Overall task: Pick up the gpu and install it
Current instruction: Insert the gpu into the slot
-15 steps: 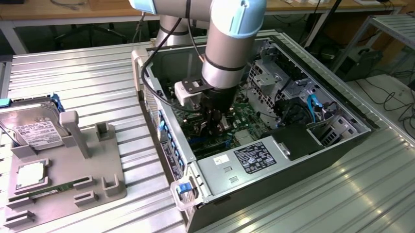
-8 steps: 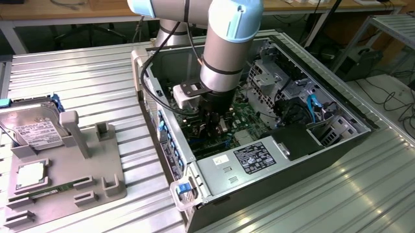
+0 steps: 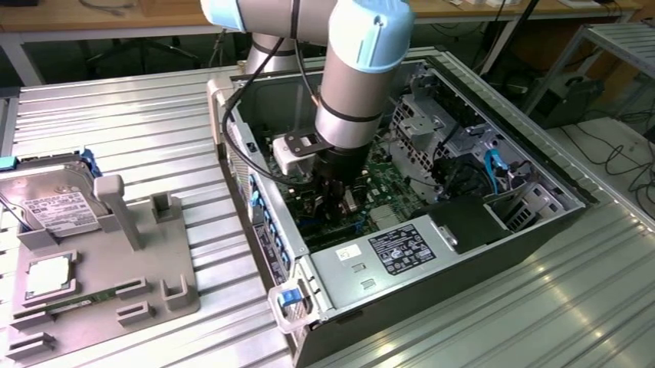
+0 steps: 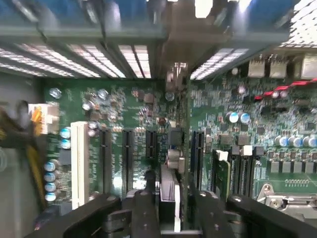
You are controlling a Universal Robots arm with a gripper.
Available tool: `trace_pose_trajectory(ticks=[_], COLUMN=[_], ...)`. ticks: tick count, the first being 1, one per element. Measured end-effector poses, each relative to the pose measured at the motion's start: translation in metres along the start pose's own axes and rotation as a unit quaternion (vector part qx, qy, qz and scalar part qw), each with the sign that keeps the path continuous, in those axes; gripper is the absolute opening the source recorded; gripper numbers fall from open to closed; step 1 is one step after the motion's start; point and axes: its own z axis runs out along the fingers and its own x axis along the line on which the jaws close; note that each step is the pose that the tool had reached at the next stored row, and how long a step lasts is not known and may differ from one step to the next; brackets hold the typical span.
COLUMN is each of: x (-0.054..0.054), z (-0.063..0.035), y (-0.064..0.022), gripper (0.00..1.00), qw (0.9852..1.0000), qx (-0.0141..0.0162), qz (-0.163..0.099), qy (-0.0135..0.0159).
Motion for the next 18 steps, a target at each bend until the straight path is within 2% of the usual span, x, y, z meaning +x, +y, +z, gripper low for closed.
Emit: trace_pose_trajectory(ticks=[1,3,13,17,18], x=[0.0,0.0,0.0,0.0,0.0], z=[-0.0011,-0.0047,-0.0503,-0.0683,-0.0687], y=[0.0001,0.0001,-0.0002,-0.001,-0.0011], gripper=[0.35,0.35,0.35,0.35,0.35], qw=[1.0,1.0,1.0,1.0,1.0], qx=[-0.0006,-0.0004,-0.0006,-0.0006,-0.0005], qz=[0.0,0.0,0.0,0.0,0.0], qy=[0.001,0.0012,0.0065,0.0068,0.0062])
